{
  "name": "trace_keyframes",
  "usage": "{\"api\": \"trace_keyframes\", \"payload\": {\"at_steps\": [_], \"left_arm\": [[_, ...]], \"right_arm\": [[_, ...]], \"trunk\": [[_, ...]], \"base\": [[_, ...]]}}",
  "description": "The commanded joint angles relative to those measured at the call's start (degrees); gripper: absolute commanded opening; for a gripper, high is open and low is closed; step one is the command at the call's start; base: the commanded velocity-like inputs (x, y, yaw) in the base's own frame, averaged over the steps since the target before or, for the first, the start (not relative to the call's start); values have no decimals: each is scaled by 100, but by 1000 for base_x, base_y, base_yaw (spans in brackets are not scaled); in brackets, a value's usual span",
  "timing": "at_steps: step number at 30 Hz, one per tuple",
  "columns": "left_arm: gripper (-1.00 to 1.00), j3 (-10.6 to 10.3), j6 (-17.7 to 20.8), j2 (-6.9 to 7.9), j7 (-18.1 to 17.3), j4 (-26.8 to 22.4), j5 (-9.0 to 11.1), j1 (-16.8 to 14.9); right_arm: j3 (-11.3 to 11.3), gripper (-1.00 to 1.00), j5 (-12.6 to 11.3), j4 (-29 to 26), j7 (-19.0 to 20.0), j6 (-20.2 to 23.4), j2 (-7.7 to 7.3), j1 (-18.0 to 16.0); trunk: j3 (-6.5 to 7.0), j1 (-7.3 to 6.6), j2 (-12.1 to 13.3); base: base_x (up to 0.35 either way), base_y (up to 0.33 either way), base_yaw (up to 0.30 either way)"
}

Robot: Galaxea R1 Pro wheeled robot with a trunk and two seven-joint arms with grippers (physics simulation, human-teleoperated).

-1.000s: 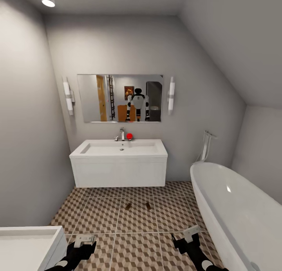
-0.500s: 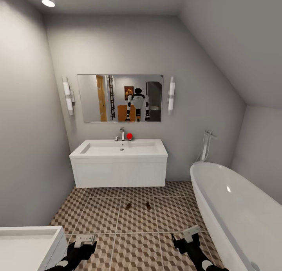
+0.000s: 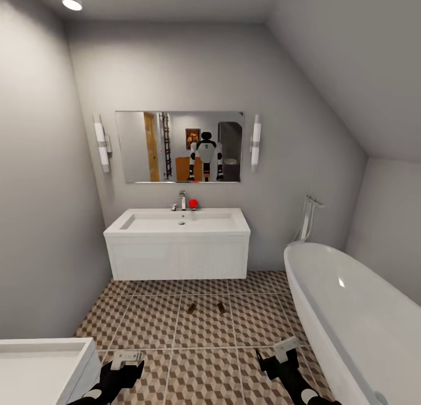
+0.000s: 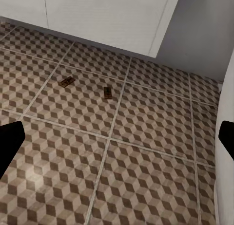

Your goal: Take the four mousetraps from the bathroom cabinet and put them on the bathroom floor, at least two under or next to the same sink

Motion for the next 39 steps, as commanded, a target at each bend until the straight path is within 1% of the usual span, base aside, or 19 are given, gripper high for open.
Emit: {"api": "trace_keyframes", "payload": {"at_steps": [1, 34, 36, 37, 38, 39], "left_arm": [[100, -32, -28, -4, -47, 23, 59, -6], [100, -32, -28, 2, -47, 23, 59, -6], [100, -32, -28, 0, -47, 23, 59, -6], [100, -32, -28, -2, -47, 23, 59, -6], [100, -32, -28, -4, -47, 23, 59, -6], [100, -32, -28, -5, -47, 23, 59, -6]], "right_arm": [[0, 100, 25, 4, -5, -14, -1, -2], [0, 100, 25, 3, -23, -18, 5, -2], [0, 100, 25, 4, -78, -16, 40, -2], [0, 100, 25, 4, -167, -15, 88, -2], [0, 100, 25, 4, -402, -4, 200, -2], [0, 100, 25, 4, -501, 10, 246, -2]], "trunk": [[-3, 2, -5], [-3, 2, -5], [-3, 2, -5], [-3, 2, -5], [-3, 2, -5], [-3, 2, -5]], "base": [[0, 0, 0], [0, 0, 0], [0, 0, 0], [0, 0, 0], [0, 0, 0], [0, 0, 0]]}}
